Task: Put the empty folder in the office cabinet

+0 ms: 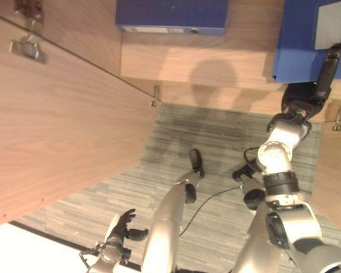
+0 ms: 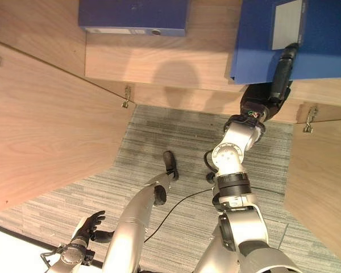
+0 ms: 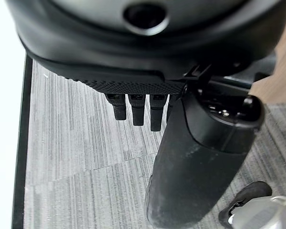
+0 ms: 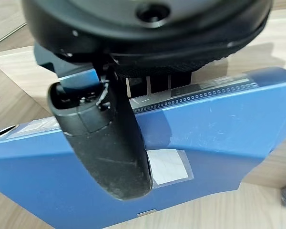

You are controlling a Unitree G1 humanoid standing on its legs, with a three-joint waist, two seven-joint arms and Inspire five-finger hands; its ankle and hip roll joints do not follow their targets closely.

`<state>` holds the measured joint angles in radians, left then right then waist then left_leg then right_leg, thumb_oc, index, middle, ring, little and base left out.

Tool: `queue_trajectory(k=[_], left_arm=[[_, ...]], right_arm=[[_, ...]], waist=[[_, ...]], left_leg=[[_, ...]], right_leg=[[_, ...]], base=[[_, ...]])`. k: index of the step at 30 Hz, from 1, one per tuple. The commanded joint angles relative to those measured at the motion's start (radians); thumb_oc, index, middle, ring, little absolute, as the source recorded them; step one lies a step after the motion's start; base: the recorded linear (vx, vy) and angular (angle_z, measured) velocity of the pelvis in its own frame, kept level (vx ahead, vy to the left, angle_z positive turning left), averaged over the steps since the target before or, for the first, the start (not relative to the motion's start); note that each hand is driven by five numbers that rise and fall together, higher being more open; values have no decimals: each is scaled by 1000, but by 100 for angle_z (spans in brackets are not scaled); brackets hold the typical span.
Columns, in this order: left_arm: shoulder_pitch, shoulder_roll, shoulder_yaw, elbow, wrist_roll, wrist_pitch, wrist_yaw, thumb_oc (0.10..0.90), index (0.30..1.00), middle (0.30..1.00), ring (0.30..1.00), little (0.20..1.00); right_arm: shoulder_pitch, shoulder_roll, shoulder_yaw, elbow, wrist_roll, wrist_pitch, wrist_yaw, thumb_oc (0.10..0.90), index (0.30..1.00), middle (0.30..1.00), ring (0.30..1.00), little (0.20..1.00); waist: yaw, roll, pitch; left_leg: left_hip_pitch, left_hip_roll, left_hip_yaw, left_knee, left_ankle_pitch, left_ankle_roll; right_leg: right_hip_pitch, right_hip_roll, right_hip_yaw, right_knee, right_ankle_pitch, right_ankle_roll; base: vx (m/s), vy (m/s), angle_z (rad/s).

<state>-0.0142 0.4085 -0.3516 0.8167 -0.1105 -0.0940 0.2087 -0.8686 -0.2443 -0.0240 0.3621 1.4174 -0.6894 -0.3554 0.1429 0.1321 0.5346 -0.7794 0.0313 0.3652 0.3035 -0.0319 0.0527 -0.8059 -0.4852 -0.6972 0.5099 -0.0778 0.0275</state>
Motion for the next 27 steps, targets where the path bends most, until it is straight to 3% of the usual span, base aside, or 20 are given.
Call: queue_trajectory(k=[1, 10, 27], left_arm=[[56, 111, -28, 77, 23, 8, 29, 800, 900, 900, 900, 900], [59, 114, -40, 69, 24, 3, 24, 800, 900, 900, 900, 900], [27, 98, -24, 168, 41, -5, 35, 800, 900, 900, 900, 900]], right_arm=[[-339, -176, 32, -65, -118, -12, 113, 400, 300, 300, 300, 300], [-380, -192, 26, -25, -107, -24, 105, 400, 300, 300, 300, 300], [-417, -221, 14, 11, -101, -31, 91, 400, 300, 300, 300, 300]], waist=[[65, 9, -15], [78, 28, -15], [81, 20, -15]], left_leg=[[92, 9, -54, -14, -52, -61], [151, -6, -64, -87, -27, -66], [258, -25, -85, -192, 17, -73]], right_leg=[[67, -62, 53, 39, 103, 118], [87, -54, 52, 29, 110, 136], [139, -31, 39, -7, 132, 156]], base=[[0, 0, 0], [24, -20, 11], [24, -16, 2]])
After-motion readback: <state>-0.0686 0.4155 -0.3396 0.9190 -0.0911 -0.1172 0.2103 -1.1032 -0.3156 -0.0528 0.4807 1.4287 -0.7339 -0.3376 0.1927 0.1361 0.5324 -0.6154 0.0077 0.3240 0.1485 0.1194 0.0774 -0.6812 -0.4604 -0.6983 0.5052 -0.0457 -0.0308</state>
